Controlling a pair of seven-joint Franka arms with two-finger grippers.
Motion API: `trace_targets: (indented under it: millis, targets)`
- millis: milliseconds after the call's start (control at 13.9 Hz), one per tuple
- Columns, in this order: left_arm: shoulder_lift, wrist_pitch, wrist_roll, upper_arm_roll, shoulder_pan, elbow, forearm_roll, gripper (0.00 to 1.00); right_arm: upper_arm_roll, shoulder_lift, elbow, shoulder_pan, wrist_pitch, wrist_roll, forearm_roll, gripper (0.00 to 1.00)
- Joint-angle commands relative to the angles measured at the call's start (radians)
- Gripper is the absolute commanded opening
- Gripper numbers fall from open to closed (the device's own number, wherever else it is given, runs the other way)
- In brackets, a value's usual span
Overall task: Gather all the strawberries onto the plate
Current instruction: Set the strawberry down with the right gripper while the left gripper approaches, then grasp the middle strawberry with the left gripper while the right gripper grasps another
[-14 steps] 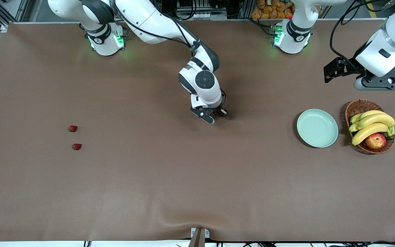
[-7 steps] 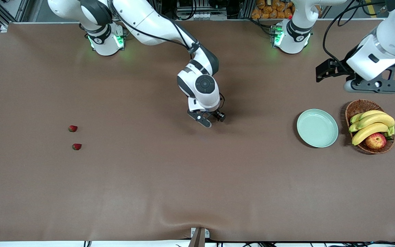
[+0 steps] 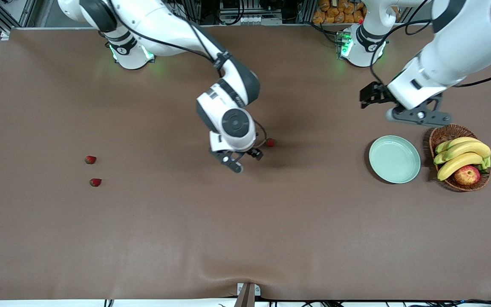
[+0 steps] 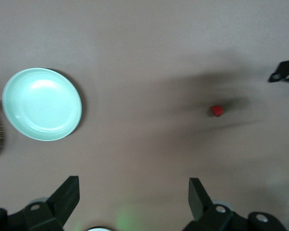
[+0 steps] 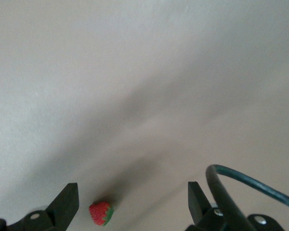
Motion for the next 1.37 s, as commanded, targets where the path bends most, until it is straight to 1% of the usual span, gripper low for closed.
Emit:
trace_targets:
  millis: [0, 144, 359, 503, 575, 647, 791, 1006, 1294]
  targets:
    - [0.006, 0.136, -0.094, -0.083, 0.001, -0.100, -0.017, 1.00, 0.018, -0.084, -0.017, -0.090, -0.053, -0.119, -0.008, 1.00]
    - [0.023, 0.248, -0.163, -0.145, -0.001, -0.172, -0.017, 1.00, 0.019, -0.117, -0.020, -0.164, -0.122, -0.254, -0.004, 1.00]
    - [0.119, 0.360, -0.261, -0.221, -0.013, -0.179, 0.003, 1.00, 0.015, -0.141, -0.024, -0.242, -0.180, -0.406, -0.017, 1.00]
    - [0.211, 0.435, -0.383, -0.225, -0.075, -0.162, 0.063, 1.00, 0.013, -0.160, -0.034, -0.317, -0.202, -0.554, -0.020, 1.00]
    - [0.251, 0.463, -0.449, -0.225, -0.105, -0.154, 0.124, 1.00, 0.013, -0.172, -0.049, -0.350, -0.202, -0.620, -0.021, 1.00]
    - [0.287, 0.494, -0.512, -0.226, -0.128, -0.153, 0.179, 1.00, 0.013, -0.182, -0.068, -0.376, -0.202, -0.680, -0.046, 1.00]
    - [0.351, 0.564, -0.601, -0.226, -0.174, -0.154, 0.226, 1.00, 0.013, -0.187, -0.082, -0.422, -0.200, -0.782, -0.083, 1.00]
    - [0.412, 0.607, -0.683, -0.226, -0.212, -0.157, 0.273, 1.00, 0.013, -0.184, -0.102, -0.501, -0.181, -0.929, -0.112, 1.00]
    - [0.466, 0.676, -0.755, -0.226, -0.229, -0.165, 0.331, 1.00, 0.013, -0.186, -0.209, -0.603, -0.066, -1.124, -0.142, 1.00]
